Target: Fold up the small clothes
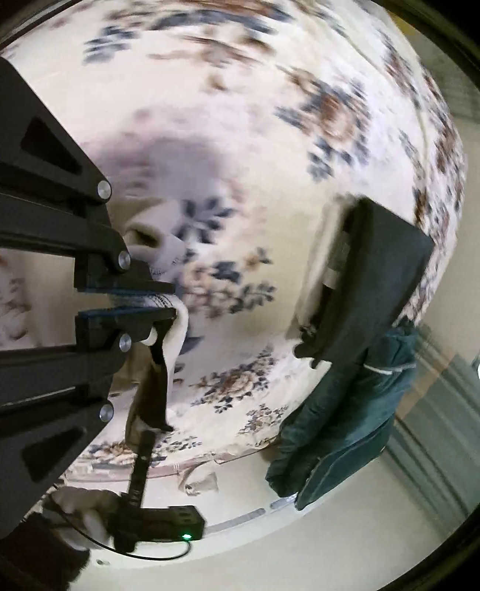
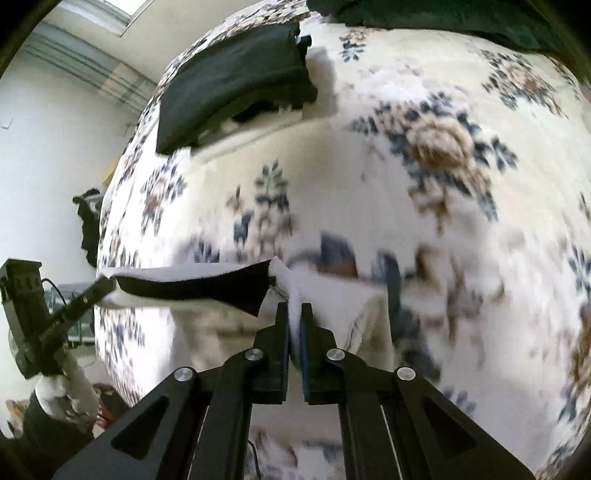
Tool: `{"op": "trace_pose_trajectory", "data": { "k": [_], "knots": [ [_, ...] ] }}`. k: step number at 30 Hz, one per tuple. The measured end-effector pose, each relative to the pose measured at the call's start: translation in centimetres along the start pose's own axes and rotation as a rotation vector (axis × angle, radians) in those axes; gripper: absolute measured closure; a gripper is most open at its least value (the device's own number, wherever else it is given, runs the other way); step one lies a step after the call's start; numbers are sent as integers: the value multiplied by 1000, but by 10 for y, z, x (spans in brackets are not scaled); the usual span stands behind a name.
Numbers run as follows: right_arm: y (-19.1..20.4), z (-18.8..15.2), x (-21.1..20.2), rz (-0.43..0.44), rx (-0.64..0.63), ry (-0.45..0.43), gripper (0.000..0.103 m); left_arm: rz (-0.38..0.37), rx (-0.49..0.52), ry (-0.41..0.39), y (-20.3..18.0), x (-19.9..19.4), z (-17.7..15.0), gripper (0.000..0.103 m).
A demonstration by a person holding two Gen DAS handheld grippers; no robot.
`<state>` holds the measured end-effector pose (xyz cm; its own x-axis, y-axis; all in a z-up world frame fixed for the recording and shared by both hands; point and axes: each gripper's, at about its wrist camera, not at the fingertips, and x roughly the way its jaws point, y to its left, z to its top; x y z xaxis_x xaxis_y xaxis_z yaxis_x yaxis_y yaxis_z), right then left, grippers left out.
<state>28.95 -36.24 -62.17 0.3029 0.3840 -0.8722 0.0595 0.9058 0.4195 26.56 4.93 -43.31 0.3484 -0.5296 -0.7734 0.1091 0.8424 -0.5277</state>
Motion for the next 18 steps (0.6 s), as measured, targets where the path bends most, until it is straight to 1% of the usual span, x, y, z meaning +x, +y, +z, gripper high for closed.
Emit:
{"op": "trace_pose_trajectory", "data": {
  "k": [1, 3, 5, 7, 8, 10, 12, 14, 15, 16, 17, 18],
  "knots": [
    [-3, -16, -1, -1, -5, 11, 98, 2, -21, 11, 3, 2, -11, 99],
    [-8, -39, 4, 0, -8, 38, 98, -2, -72, 36, 13, 4, -35, 99],
    [-17, -65, 16, -5, 4, 81, 98, 0, -127, 76, 25, 7, -62, 99],
    [-23, -82, 26, -20, 3, 116, 98, 12, -150, 109, 32, 10, -85, 98],
    [-25, -87, 30, -23, 0, 134, 98, 15, -165, 139, 36, 14, -97, 96],
    [-31, -101, 39, -44, -1, 181, 98, 30, -195, 191, 43, 17, -119, 95],
    [-38, -115, 50, -56, 15, 262, 95, 53, -235, 262, 51, 20, -137, 90],
    [-46, -129, 55, -63, 45, 342, 92, 54, -266, 281, 55, 14, -147, 85],
    [-48, -134, 55, -61, 51, 357, 86, 63, -278, 278, 56, 10, -149, 75],
    [-51, -138, 53, -60, 66, 360, 79, 73, -292, 272, 58, 6, -149, 56],
    [-56, -140, 48, -57, 87, 357, 75, 68, -315, 252, 61, -1, -147, 42],
    [-62, -142, 43, -43, 122, 348, 67, 58, -334, 226, 64, -6, -144, 39]
  ]
}}
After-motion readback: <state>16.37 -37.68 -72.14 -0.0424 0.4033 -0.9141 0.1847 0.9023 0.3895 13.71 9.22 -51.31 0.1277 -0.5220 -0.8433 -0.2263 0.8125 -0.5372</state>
